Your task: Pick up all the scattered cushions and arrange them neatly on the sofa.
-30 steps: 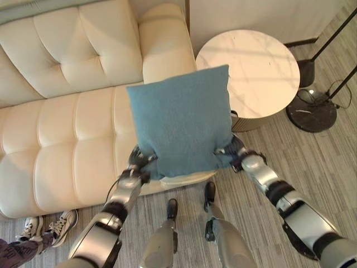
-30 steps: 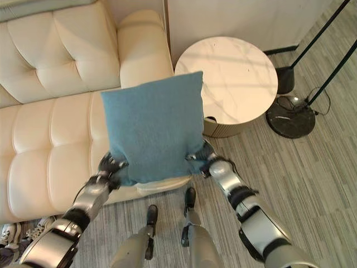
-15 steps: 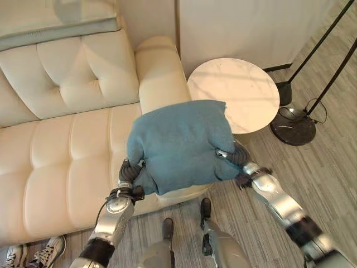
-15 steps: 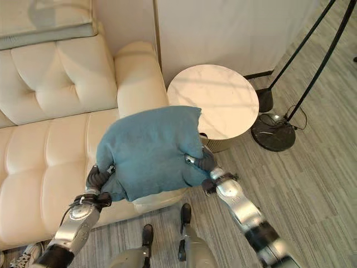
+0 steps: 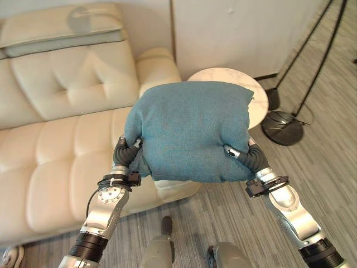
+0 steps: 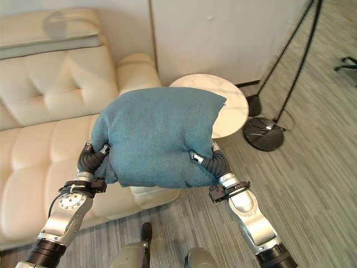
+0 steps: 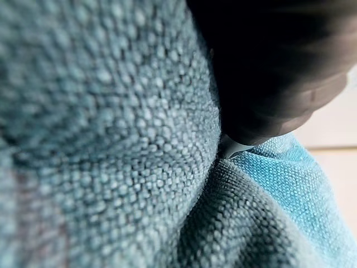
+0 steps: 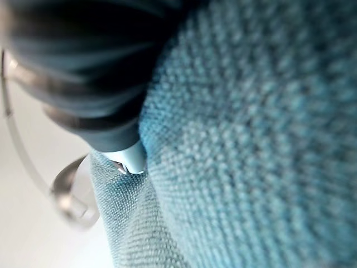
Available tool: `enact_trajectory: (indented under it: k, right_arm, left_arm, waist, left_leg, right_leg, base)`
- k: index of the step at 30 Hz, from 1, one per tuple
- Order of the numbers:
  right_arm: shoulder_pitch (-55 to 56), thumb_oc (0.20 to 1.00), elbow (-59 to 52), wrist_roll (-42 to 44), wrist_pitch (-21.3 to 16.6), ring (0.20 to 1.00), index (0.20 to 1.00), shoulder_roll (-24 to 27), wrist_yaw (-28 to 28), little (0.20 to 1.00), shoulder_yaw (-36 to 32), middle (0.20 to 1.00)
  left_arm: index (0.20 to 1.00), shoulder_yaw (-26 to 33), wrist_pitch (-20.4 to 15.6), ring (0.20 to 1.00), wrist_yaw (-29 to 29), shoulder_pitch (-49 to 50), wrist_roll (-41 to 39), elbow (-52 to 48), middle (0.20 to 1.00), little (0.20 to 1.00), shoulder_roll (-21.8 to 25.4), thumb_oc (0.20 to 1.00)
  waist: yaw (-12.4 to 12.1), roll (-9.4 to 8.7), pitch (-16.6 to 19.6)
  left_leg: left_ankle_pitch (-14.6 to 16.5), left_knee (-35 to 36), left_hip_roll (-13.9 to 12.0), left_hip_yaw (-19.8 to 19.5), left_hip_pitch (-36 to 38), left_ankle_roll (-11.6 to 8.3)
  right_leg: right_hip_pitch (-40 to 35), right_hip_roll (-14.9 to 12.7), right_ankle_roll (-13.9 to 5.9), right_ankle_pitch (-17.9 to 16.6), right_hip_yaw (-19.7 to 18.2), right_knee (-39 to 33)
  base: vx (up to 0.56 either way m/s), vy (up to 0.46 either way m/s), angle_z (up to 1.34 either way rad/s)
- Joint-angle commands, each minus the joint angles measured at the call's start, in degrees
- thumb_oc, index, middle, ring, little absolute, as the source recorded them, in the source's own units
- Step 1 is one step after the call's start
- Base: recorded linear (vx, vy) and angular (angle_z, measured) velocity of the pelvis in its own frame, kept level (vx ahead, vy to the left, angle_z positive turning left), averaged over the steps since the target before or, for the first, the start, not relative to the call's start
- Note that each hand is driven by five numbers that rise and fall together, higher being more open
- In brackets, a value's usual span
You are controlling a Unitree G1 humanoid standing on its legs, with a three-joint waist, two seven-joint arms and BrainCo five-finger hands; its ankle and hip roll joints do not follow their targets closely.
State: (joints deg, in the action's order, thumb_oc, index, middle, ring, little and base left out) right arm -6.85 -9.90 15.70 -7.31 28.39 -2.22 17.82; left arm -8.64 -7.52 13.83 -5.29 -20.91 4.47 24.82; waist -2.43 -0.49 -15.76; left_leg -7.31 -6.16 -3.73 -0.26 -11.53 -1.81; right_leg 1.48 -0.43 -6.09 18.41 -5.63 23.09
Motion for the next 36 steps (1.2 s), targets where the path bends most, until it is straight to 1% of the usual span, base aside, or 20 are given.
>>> enact_trajectory:
  k: [1,2,3,4,5,6,7,8,10,11,12,13,16,19,23,30,31,33,34,36]
  right_arm:
    - [-6.0,0.2,-3.9,0.7,-7.0,0.2,0.2,-4.8,1.4,0.2,4.8,0.2]
    - [-7.0,0.2,-3.5,0.6,-7.0,0.2,0.2,-4.6,0.9,0.2,4.6,0.2]
    - [-7.0,0.2,-3.5,0.6,-7.0,0.2,0.2,-4.6,0.9,0.2,4.6,0.2]
    - [-7.8,0.2,-2.4,-0.3,-6.7,0.2,0.2,-3.6,-0.1,0.2,4.9,0.2]
    - [-7.6,0.2,-2.5,-0.8,-6.5,0.2,0.2,-3.2,-0.2,0.2,4.7,0.2]
    - [-7.1,0.2,-2.9,-0.9,-6.5,0.2,0.2,-2.8,0.2,0.2,4.7,0.2]
    - [-5.7,0.2,-3.8,-1.0,-6.4,0.2,0.2,-2.3,0.7,0.2,4.6,0.2]
    - [-5.7,0.2,-3.8,-1.0,-6.4,0.2,0.2,-2.3,0.7,0.2,4.6,0.2]
    - [-4.9,0.2,-4.2,-0.9,-6.7,0.2,0.2,-2.1,1.3,0.2,4.4,0.2]
    - [-4.4,0.2,-4.3,-0.8,-6.8,0.2,0.2,-2.2,1.3,0.2,4.0,0.2]
    - [-2.8,0.2,-4.8,-0.3,-7.0,0.2,0.2,-2.0,1.4,0.2,3.0,0.2]
    - [-2.8,0.2,-4.8,-0.3,-7.0,0.2,0.2,-2.0,1.4,0.2,2.9,0.2]
    - [0.0,0.2,-5.8,0.3,-7.2,0.2,0.2,-1.6,1.3,0.2,1.3,0.2]
    - [1.0,0.2,-6.2,1.9,-6.8,0.2,0.2,-2.3,1.8,0.2,1.1,0.2]
    - [0.7,0.2,-6.2,3.1,-6.4,0.2,0.2,-3.1,2.4,0.2,1.9,0.2]
    - [-1.9,0.2,-5.9,5.2,-5.7,0.2,0.2,-5.4,3.6,0.2,4.5,0.2]
    - [-1.6,0.2,-6.2,5.0,-5.5,0.2,0.2,-5.7,4.1,0.2,4.8,0.2]
    - [-1.4,0.2,-6.2,4.9,-5.3,0.2,0.2,-5.9,4.3,0.2,5.1,0.2]
    - [-1.8,0.2,-6.2,4.0,-4.9,0.2,0.2,-6.3,4.4,0.2,5.8,0.2]
    - [-1.6,0.2,-6.2,3.5,-5.1,0.2,0.2,-6.6,4.5,0.2,5.9,0.2]
  left_arm:
    - [0.2,-4.6,-7.2,0.2,-3.3,-2.2,0.9,-10.9,0.2,0.2,-0.5,0.2]
    - [0.2,-4.9,-7.2,0.2,-3.0,-2.5,1.0,-10.8,0.2,0.2,-0.7,0.2]
    - [0.2,-4.8,-7.2,0.2,-3.0,-2.5,1.0,-10.8,0.2,0.2,-0.7,0.2]
    - [0.2,-6.2,-7.1,0.2,-3.5,-3.2,0.0,-10.1,0.2,0.2,-2.1,0.2]
    - [0.2,-6.4,-6.9,0.2,-4.1,-2.9,-0.2,-10.6,0.2,0.2,-2.4,0.2]
    - [0.2,-6.9,-7.0,0.2,-5.0,-2.9,-0.2,-10.7,0.2,0.2,-2.6,0.2]
    - [0.2,-7.5,-7.1,0.2,-6.0,-2.5,-0.8,-11.1,0.2,0.2,-2.6,0.2]
    - [0.2,-7.5,-7.0,0.2,-6.0,-2.5,-0.8,-11.1,0.2,0.2,-2.6,0.2]
    - [0.2,-8.0,-7.4,0.2,-5.9,-3.3,-1.4,-11.0,0.2,0.2,-3.0,0.2]
    - [0.2,-8.7,-7.4,0.2,-6.0,-3.9,-1.6,-10.5,0.2,0.2,-3.3,0.2]
    - [0.2,-9.8,-7.1,0.2,-5.7,-5.4,-1.8,-9.6,0.2,0.2,-4.2,0.2]
    - [0.2,-9.9,-7.2,0.2,-5.7,-5.4,-1.8,-9.6,0.2,0.2,-4.2,0.2]
    - [0.2,-10.8,-6.6,0.2,-6.2,-5.8,-1.8,-9.7,0.2,0.2,-4.5,0.2]
    - [0.2,-10.2,-5.8,0.2,-7.3,-3.8,-1.0,-10.5,0.2,0.2,-3.7,0.2]
    - [0.2,-9.4,-5.6,0.2,-8.0,-2.1,-1.0,-10.9,0.2,0.2,-3.1,0.2]
    - [0.2,-7.3,-5.8,0.2,-7.9,0.4,-1.4,-11.5,0.2,0.2,-1.3,0.2]
    - [0.2,-7.2,-5.6,0.2,-8.2,0.8,-1.2,-11.8,0.2,0.2,-1.2,0.2]
    - [0.2,-7.2,-5.5,0.2,-8.2,0.7,-1.0,-11.8,0.2,0.2,-1.2,0.2]
    - [0.2,-7.5,-5.3,0.2,-8.1,0.4,-0.9,-11.8,0.2,0.2,-1.1,0.2]
    - [0.2,-7.8,-5.5,0.2,-8.1,-0.2,-0.6,-11.4,0.2,0.2,-1.0,0.2]
  waist:
    - [-2.0,-0.09,5.7]
    - [-2.1,0.37,4.7]
    - [-2.0,0.39,4.7]
    - [-1.1,0.32,3.3]
    - [-0.4,0.28,3.3]
    - [0.6,-0.53,3.4]
    - [1.8,-1.52,4.1]
    - [1.8,-1.44,4.2]
    - [2.8,-2.1,4.7]
    - [3.4,-2.03,5.1]
    - [5.0,-1.69,5.8]
    - [5.1,-1.64,5.8]
    - [6.5,-0.53,6.3]
    - [6.3,-0.61,5.7]
    - [5.9,-0.81,5.9]
    - [3.5,-1.12,6.3]
    - [3.0,-0.98,6.5]
    - [2.8,-0.79,6.5]
    - [2.7,-0.45,6.2]
    - [3.1,-0.1,5.4]
  left_leg:
    - [-6.7,10.2,4.0,1.2,-6.3,-3.77]
    - [-6.7,10.3,3.7,0.4,-7.5,-4.91]
    - [-6.7,10.3,3.7,0.4,-7.6,-4.92]
    - [-3.2,8.8,4.3,1.6,-6.9,-3.87]
    - [-2.1,5.6,3.9,2.8,-7.1,-3.2]
    - [1.2,2.0,3.5,5.3,-5.5,-1.9]
    - [6.0,-2.6,2.9,7.8,-3.1,-1.26]
    - [5.8,-2.6,2.8,7.8,-3.3,-1.28]
    - [10.3,-4.8,1.7,9.6,1.3,-1.13]
    - [10.9,-4.3,0.9,10.5,3.2,-1.18]
    - [10.7,-2.3,-1.7,14.8,6.7,-1.81]
    - [10.6,-2.0,-1.6,14.6,6.9,-1.87]
    - [8.6,2.3,-3.7,18.5,9.4,-3.46]
    - [8.8,3.2,-2.3,15.3,9.4,-3.63]
    - [8.9,3.7,-1.6,14.8,9.6,-3.22]
    - [10.5,3.2,1.4,11.8,8.5,-1.0]
    - [11.3,2.8,2.5,11.1,8.7,-0.19]
    - [11.6,2.7,3.1,10.8,8.8,0.31]
    - [12.1,2.7,4.5,9.5,9.1,1.64]
    - [13.1,2.4,5.3,8.3,9.9,2.45]
  right_leg:
    - [-6.2,6.0,4.59,-3.3,-0.7,-11.1]
    - [-5.3,6.4,4.99,-3.6,0.1,-11.8]
    - [-5.3,6.4,5.0,-3.6,0.2,-11.8]
    - [-3.2,5.3,4.56,-5.1,2.8,-12.9]
    - [-2.4,4.5,4.1,-6.7,4.3,-14.0]
    - [-1.4,2.6,3.51,-8.4,6.2,-14.9]
    - [-0.7,0.3,2.82,-10.2,8.5,-17.3]
    - [-0.6,0.4,2.85,-10.4,8.5,-17.4]
    - [0.1,-1.5,2.48,-11.8,10.6,-19.0]
    - [0.3,-1.9,2.41,-12.2,11.8,-19.4]
    - [0.5,-2.8,1.85,-12.6,15.1,-20.3]
    - [0.3,-2.8,1.85,-12.6,15.3,-20.4]
    - [-0.5,-3.7,1.55,-13.3,19.9,-22.0]
    - [-2.2,-4.2,1.27,-14.5,21.2,-23.4]
    - [-2.6,-4.6,1.0,-15.1,21.2,-24.0]
    - [-2.5,-7.1,-0.68,-15.4,20.6,-22.2]
    - [-2.6,-8.6,-1.21,-15.0,20.9,-20.0]
    - [-2.2,-9.6,-1.58,-14.9,20.9,-17.7]
    - [0.5,-11.8,-1.86,-16.6,20.0,-11.3]
    - [3.0,-12.1,-1.75,-17.3,17.9,-4.9]
  base:
    - [-0.46,-0.128,0.71]
    - [-0.32,-0.087,0.62]
    - [-0.48,-0.039,0.5]
    - [-0.46,0.012,0.38]
    - [-0.6,0.012,0.66]
    - [-0.43,0.022,1.2]
    - [-0.31,0.012,1.08]
    - [-0.22,0.022,1.02]
    - [-0.13,0.024,0.58]
    - [-0.13,0.086,0.63]
    - [-0.08,0.074,0.97]
    - [-0.05,0.102,1.25]
    - [-0.01,0.117,0.98]
    - [0.02,0.14,0.6]
    - [0.03,0.13,0.4]
    - [0.07,0.198,0.13]
    - [0.11,0.247,0.06]
    - [0.13,0.305,0.1]
    - [0.15,0.385,0.25]
    - [0.14,0.286,0.31]
